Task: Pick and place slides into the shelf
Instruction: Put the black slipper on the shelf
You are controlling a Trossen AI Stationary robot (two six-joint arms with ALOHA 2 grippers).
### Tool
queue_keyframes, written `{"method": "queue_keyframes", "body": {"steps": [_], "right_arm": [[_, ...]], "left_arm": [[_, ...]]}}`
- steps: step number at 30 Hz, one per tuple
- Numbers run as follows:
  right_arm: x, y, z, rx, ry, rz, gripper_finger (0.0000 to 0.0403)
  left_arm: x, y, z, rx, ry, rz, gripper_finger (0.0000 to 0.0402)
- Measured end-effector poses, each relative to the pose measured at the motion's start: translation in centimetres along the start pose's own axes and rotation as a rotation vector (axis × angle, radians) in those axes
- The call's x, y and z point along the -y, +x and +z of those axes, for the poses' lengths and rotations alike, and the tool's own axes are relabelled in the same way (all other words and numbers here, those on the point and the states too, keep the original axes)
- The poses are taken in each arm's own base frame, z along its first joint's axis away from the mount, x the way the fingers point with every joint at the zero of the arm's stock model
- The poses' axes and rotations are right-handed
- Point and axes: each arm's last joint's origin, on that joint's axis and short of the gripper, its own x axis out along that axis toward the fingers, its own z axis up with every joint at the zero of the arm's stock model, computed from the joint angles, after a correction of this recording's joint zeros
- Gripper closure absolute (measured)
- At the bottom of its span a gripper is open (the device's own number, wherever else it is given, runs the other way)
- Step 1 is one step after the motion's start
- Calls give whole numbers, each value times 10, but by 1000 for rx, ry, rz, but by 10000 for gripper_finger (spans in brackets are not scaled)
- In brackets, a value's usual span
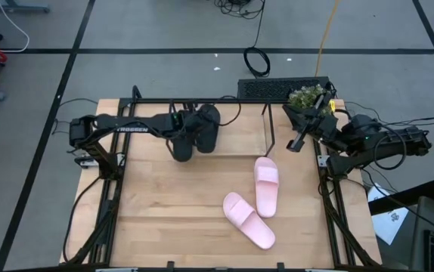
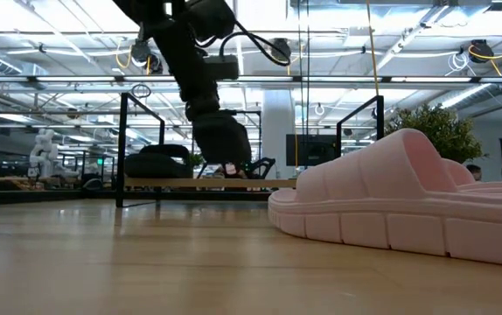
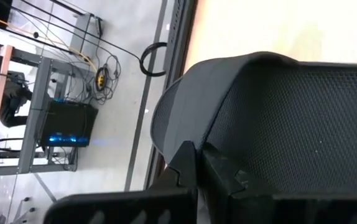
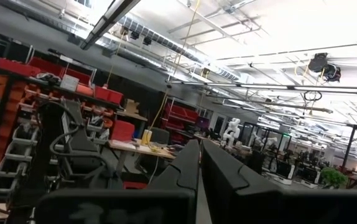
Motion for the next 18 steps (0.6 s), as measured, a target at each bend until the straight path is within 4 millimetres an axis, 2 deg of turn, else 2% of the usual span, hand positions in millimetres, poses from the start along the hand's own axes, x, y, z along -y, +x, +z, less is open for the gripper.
{"method": "queue_keyframes", "body": {"steps": [18], "right_arm": [[-8, 6, -5, -20, 5, 10, 394]], "left_arm": [[18, 9, -18, -41, -15, -40, 401]]}}
